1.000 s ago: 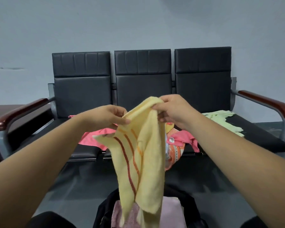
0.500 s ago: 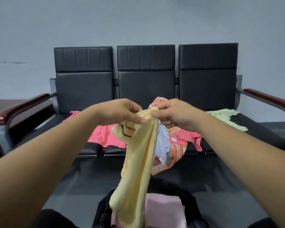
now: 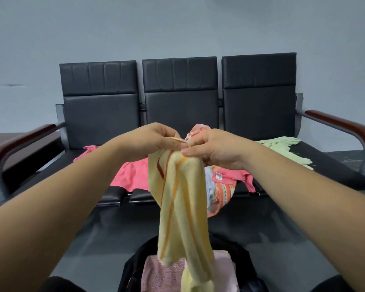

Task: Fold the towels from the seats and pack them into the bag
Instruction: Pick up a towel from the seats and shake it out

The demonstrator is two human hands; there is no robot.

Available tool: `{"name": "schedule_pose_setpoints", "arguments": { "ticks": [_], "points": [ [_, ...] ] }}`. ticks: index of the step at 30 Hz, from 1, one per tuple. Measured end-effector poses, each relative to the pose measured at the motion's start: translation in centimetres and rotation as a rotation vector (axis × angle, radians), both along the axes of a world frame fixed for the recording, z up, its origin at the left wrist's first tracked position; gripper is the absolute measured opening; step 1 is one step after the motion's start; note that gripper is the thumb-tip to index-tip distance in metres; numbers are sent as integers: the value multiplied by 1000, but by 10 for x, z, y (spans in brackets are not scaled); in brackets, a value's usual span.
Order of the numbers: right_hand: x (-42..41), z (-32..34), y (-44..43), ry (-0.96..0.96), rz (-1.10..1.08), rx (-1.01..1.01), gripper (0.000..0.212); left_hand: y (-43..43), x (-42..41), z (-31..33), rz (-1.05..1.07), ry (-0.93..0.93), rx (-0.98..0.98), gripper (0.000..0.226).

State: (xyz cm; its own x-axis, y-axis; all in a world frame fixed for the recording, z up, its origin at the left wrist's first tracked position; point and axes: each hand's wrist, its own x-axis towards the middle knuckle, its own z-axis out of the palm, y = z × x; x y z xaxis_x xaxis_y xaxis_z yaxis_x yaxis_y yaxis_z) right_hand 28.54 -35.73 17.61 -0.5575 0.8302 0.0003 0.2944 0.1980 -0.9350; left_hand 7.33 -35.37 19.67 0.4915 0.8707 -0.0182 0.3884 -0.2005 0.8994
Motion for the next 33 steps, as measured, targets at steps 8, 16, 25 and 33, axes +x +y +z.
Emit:
{"name": "schedule_pose_setpoints", "arguments": {
  "ticks": [8,16,25,33],
  "points": [
    [17,6,10,309,-282,-18,15,4,-24,-28,10,-168,-73,33],
    [1,-9,0,74,-154,94,22,-2,-9,-25,44,-184,-103,34],
    [20,-10,28,117,-562,179,20,6,-47,-57,18,368,-120,31],
    [48,-37,36,-41,-743,53,8,15,-80,-87,128,536,-258,17]
  ]
}}
